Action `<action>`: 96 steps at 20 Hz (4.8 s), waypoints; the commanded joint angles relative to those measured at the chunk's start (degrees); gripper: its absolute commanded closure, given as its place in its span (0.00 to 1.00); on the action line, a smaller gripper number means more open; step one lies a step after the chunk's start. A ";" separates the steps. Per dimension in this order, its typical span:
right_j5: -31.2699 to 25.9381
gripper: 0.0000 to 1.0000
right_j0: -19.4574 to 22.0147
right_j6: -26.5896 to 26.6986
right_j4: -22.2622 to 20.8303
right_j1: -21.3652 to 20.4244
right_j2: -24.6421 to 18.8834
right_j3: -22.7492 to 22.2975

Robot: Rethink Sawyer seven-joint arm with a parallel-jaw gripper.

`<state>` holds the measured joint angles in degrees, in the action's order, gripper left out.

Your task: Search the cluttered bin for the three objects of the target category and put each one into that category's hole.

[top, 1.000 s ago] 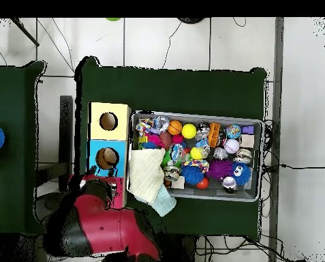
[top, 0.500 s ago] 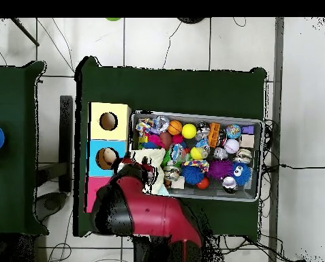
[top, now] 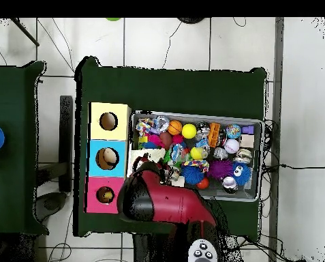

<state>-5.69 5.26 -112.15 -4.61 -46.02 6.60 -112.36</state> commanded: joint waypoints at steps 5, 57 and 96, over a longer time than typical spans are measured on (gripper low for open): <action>9.90 0.00 0.08 -5.82 -3.53 10.17 -5.10 4.66; 6.05 0.00 2.78 1.20 -16.92 18.26 7.36 7.16; -6.85 0.00 26.38 12.25 -37.19 14.64 -11.26 21.44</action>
<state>-4.49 30.57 -112.15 -37.76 -29.88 4.84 -95.76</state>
